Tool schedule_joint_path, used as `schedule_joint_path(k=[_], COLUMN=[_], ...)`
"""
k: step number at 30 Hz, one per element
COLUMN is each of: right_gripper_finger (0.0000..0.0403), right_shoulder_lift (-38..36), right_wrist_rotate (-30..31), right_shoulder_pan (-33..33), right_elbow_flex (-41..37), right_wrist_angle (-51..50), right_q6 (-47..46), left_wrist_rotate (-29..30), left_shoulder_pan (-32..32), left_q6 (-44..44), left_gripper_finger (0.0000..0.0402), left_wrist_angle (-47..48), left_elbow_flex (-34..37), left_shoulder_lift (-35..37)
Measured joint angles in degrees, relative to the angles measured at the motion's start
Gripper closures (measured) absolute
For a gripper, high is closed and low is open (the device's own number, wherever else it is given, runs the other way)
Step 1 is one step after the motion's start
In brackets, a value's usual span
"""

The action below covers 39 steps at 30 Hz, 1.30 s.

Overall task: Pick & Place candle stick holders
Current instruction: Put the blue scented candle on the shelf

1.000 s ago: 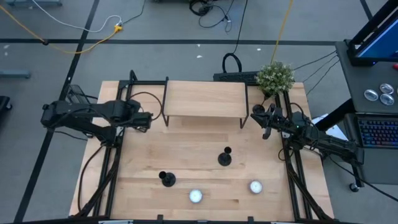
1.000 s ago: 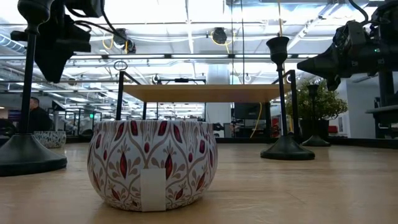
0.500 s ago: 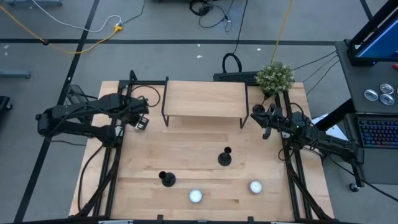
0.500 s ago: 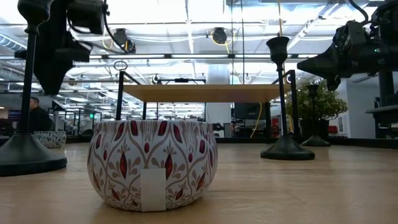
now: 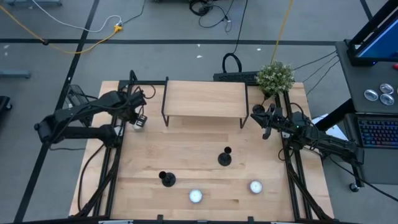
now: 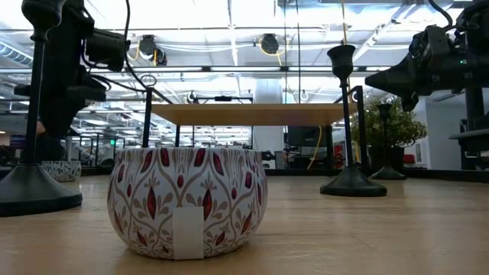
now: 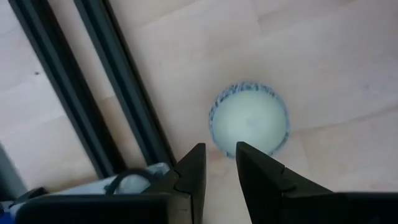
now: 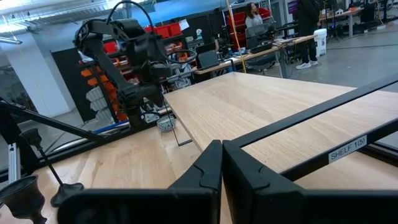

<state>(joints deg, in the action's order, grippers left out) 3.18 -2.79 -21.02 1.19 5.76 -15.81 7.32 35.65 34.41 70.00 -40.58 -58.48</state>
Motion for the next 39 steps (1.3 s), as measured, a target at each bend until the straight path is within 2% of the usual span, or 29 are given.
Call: schedule_joint_path(k=[5,8,11,18,23,28,39], right_gripper_finger=[0.0399,0.0399,0.0399,0.0399,0.0399,0.0399,0.0399], right_shoulder_lift=[0.0,0.0,0.0,0.0,0.0,0.0,0.0], right_wrist_rotate=[0.0,0.0,0.0,0.0,0.0,0.0,0.0], right_shoulder_pan=[0.0,0.0,0.0,0.0,0.0,0.0,0.0], right_elbow_flex=[0.0,0.0,0.0,0.0,0.0,0.0,0.0], right_wrist_angle=[0.0,0.0,0.0,0.0,0.0,0.0,0.0], right_q6=[0.0,0.0,0.0,0.0,0.0,0.0,0.0], left_wrist_rotate=[-2.4,-3.4,-3.4,-3.8,-4.3,-4.7,-5.8], left_shoulder_pan=[2.8,3.9,4.5,5.4,5.6,5.6,5.5], left_q6=[-2.9,-4.2,-4.3,-2.8,-2.6,-3.1,-4.3], left_gripper_finger=[0.0308,0.0292,0.0253,0.0132,0.0081,0.007,0.0086], left_wrist_angle=[-3.2,-4.1,-4.1,-4.2,-4.3,-5.9,-8.8], left_elbow_flex=[1.0,1.2,1.2,1.2,1.2,1.2,1.2], left_shoulder_lift=[0.0,0.0,0.0,-0.8,-3.8,-7.4,-11.7])
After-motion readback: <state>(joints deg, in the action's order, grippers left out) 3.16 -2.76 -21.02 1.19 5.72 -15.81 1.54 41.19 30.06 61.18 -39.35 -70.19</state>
